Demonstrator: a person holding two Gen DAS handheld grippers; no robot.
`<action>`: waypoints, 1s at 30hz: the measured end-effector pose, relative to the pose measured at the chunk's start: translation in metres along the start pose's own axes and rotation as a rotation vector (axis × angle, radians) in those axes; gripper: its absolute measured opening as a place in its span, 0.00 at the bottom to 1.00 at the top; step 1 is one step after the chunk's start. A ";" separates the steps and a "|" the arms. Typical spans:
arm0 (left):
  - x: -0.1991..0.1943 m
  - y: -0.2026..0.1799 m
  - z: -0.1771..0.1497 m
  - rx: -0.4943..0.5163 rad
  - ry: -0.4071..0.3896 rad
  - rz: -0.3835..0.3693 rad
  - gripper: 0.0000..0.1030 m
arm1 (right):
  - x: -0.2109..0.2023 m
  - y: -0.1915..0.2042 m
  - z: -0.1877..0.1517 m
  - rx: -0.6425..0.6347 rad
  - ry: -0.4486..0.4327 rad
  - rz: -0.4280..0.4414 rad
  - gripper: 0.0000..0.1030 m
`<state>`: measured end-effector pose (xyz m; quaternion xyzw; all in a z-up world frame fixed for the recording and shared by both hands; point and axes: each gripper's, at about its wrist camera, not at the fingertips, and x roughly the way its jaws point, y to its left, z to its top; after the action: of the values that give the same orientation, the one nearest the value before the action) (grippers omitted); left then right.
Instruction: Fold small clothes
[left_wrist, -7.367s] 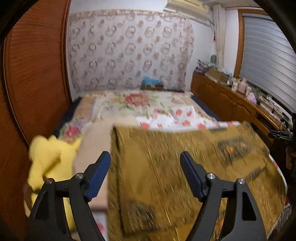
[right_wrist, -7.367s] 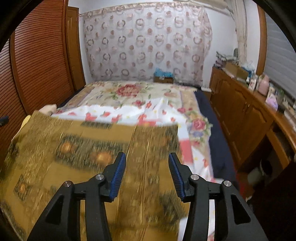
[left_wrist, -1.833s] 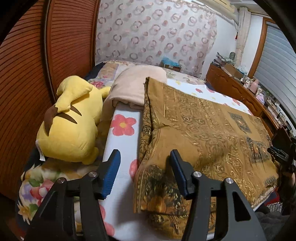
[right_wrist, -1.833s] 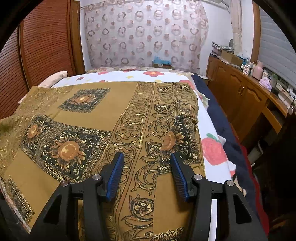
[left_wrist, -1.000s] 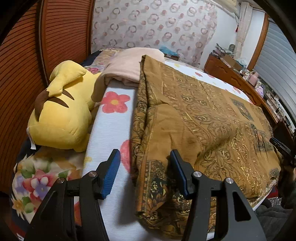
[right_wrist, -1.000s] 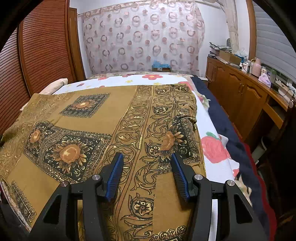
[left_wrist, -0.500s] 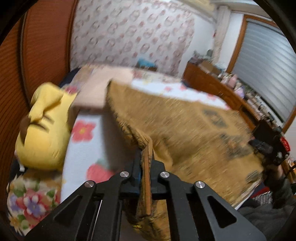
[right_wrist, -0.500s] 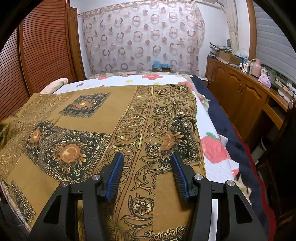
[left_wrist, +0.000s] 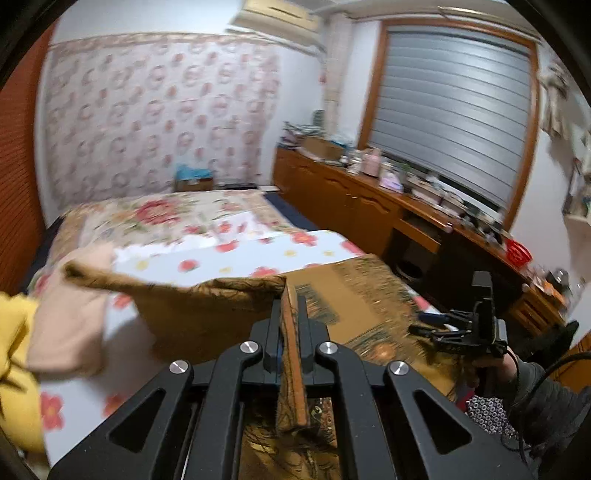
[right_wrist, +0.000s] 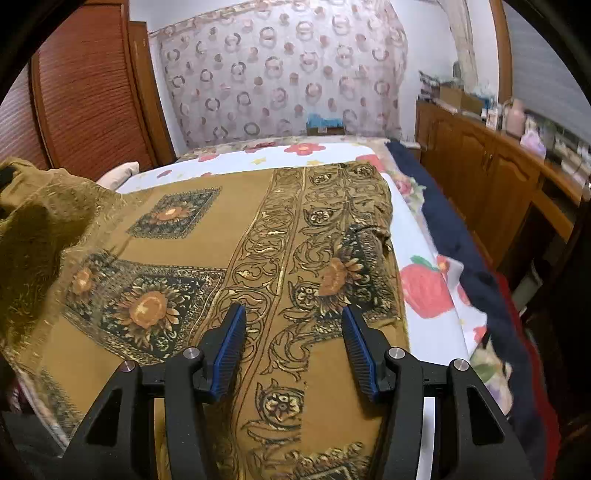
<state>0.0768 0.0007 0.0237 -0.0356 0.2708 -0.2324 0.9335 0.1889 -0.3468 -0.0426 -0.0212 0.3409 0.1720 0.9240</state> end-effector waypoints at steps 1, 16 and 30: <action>0.005 -0.007 0.005 0.012 0.002 -0.015 0.04 | -0.004 -0.003 0.001 0.006 -0.004 0.003 0.54; 0.077 -0.126 0.044 0.169 0.110 -0.198 0.12 | -0.061 -0.020 -0.004 0.003 -0.104 -0.004 0.54; 0.074 -0.079 0.003 0.091 0.140 -0.043 0.61 | -0.042 -0.008 0.009 -0.021 -0.104 0.021 0.54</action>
<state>0.1011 -0.1031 0.0048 0.0172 0.3236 -0.2666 0.9077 0.1676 -0.3660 -0.0093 -0.0185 0.2907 0.1862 0.9383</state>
